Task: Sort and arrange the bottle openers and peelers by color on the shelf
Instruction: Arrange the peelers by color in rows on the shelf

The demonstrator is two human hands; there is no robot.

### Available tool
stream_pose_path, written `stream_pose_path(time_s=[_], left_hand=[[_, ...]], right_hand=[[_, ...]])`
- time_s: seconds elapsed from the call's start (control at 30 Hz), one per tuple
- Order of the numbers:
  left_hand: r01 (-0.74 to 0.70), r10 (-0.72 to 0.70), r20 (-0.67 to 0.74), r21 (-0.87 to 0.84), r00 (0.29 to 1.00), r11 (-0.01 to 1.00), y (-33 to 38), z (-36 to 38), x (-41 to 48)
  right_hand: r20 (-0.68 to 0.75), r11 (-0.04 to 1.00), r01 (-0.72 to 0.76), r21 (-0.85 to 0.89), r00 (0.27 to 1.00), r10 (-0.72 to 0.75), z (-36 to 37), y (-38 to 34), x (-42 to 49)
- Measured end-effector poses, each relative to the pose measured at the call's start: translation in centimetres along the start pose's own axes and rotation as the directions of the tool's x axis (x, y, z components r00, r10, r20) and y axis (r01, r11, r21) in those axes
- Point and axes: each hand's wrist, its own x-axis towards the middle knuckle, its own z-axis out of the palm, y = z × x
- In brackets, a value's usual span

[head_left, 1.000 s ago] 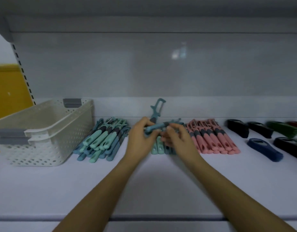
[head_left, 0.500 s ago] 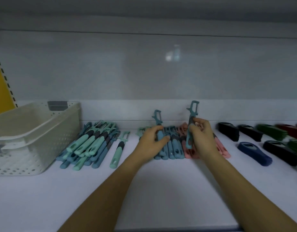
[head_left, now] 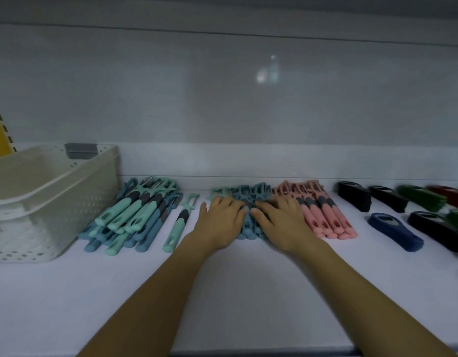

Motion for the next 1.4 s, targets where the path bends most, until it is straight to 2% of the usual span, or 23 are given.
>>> stream_pose_path(time_s=[0.07,0.27,0.37,0.57,0.73,0.83,0.93,1.07,1.13,1.3,1.4], left_hand=[[-0.005,0.005,0.01,-0.026,1.0,1.0,-0.2,-0.1,-0.1],[-0.019,0.02,0.02,-0.032,1.0,0.999,-0.1,0.3,-0.1],[-0.013,0.014,0.026,-0.057,1.0,0.998,-0.2,0.4,-0.2],[0.011,-0.003,0.098,-0.079,0.995,0.997,-0.3,0.5,-0.5],[-0.028,0.034,0.081,-0.076,0.996,0.997,-0.4,0.5,-0.4],[-0.05,0.058,0.084,-0.095,0.995,0.994,-0.4,0.4,-0.3],[-0.047,0.054,0.054,-0.114,0.997,0.992,-0.2,0.1,-0.4],[-0.005,0.001,-0.053,-0.077,0.999,0.997,-0.8,-1.3,-0.9],[0.074,-0.075,-0.059,-0.033,0.995,0.997,-1.5,-2.8,-1.4],[0.299,-0.321,0.049,0.252,0.946,0.92,-3.9,-6.0,-4.0],[0.289,-0.324,0.111,0.25,0.939,0.924,-4.6,-6.0,-5.6]], right_hand=[[-0.027,0.998,0.056,-0.001,0.998,-0.056,-0.3,0.1,-0.5],[0.137,0.991,0.133,-0.024,0.982,-0.129,-1.1,0.2,-2.5],[0.128,0.991,0.125,0.051,0.983,-0.13,-0.9,0.2,-2.4],[0.077,0.986,0.144,0.081,0.986,-0.15,-0.9,0.3,-2.7],[0.032,0.973,0.122,0.199,0.991,-0.13,-1.3,0.2,-2.8],[0.035,0.975,0.132,0.18,0.989,-0.14,-1.1,0.3,-2.7],[0.056,0.984,0.159,0.086,0.985,-0.164,-0.9,0.2,-2.7],[-0.009,0.96,0.271,0.065,0.963,-0.271,-1.0,-0.4,-3.1],[-0.01,0.947,0.319,0.047,0.948,-0.319,-0.8,-0.6,-3.2],[-0.022,0.944,0.326,0.048,0.945,-0.325,-0.7,-1.2,-3.1],[-0.057,0.937,0.346,0.054,0.938,-0.343,-0.4,-1.6,-3.0]])
